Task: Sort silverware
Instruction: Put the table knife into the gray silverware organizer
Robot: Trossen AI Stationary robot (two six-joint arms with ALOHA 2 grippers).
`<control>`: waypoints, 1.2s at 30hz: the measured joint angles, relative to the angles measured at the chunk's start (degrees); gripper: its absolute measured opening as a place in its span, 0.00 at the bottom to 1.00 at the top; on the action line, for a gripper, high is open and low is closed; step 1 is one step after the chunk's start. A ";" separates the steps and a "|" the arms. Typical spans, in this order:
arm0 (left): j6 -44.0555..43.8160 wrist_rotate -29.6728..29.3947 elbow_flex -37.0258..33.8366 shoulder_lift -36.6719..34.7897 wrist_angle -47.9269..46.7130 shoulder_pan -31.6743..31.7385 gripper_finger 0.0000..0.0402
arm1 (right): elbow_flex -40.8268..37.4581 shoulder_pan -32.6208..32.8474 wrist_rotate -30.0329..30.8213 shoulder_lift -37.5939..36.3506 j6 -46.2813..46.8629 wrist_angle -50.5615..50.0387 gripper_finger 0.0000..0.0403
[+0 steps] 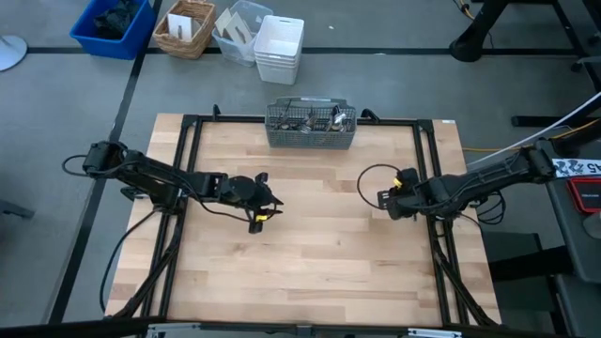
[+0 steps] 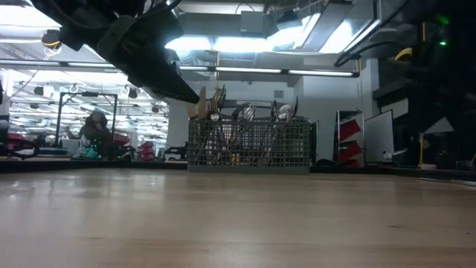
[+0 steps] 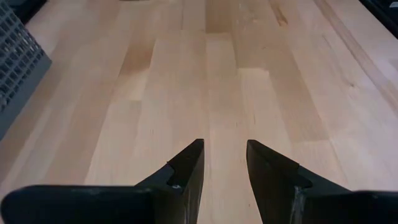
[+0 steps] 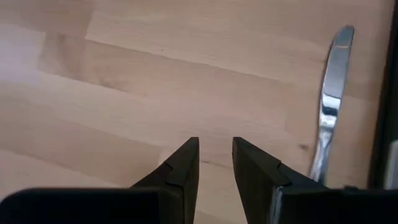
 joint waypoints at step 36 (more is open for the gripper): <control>1.37 0.00 0.00 0.00 0.74 0.00 0.28 | 6.26 -41.16 -11.37 30.93 -49.03 -10.39 0.24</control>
